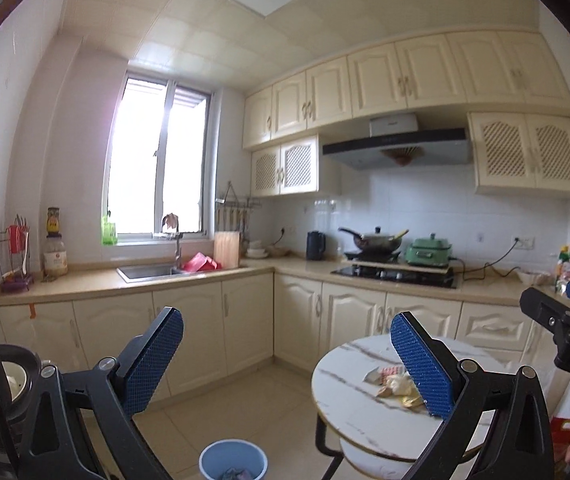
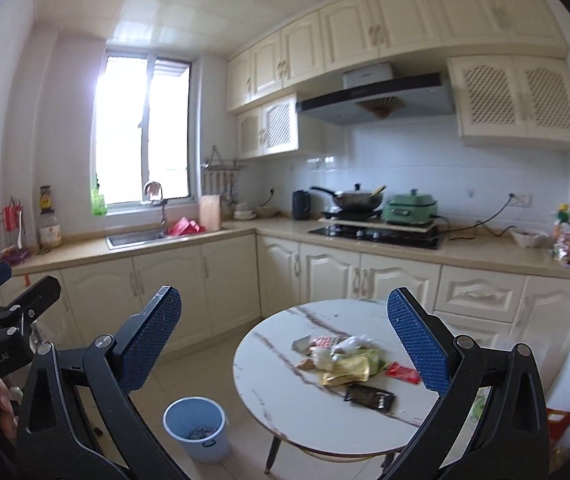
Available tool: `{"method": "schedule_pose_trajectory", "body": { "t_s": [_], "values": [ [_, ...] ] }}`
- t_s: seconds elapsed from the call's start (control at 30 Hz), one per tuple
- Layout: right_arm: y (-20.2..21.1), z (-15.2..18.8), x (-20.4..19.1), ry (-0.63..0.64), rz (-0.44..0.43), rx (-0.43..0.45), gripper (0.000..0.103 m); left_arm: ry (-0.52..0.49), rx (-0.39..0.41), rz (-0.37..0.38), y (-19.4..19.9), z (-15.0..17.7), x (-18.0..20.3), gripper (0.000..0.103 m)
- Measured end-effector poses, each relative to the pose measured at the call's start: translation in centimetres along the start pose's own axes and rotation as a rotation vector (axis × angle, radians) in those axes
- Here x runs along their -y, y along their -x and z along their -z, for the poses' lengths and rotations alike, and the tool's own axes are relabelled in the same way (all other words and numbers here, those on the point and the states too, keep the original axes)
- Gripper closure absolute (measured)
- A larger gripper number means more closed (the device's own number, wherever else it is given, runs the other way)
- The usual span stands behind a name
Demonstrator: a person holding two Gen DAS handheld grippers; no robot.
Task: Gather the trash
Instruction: 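Move both tools back toward the table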
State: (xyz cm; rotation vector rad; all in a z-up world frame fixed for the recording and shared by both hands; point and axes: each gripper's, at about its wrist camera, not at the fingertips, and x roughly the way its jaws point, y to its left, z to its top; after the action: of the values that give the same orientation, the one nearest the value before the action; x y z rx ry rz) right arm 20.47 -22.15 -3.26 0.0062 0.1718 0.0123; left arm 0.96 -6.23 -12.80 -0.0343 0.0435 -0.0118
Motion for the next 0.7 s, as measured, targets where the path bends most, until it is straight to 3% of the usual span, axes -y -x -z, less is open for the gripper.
{"method": "schedule_pose_trajectory", "body": {
  "t_s": [0.17,0.33,0.53,0.7],
  "values": [
    [1.7,-0.5,1.1,0.006,0.036,0.025,0.000,-0.014,0.027,0.041,3.1,2.4,-0.3,0.001],
    [1.6,-0.5,1.7,0.001,0.047,0.027,0.000,-0.032,0.013,0.049,3.5,3.6,-1.2,0.001],
    [0.8,0.0,2.3,-0.004,0.049,0.007,0.000,-0.027,-0.003,0.047,2.6,3.4,-2.4,0.001],
    [-0.5,0.9,3.1,-0.009,0.068,-0.020,0.000,-0.026,-0.042,0.049,-0.5,2.6,-2.3,0.001]
  ]
}}
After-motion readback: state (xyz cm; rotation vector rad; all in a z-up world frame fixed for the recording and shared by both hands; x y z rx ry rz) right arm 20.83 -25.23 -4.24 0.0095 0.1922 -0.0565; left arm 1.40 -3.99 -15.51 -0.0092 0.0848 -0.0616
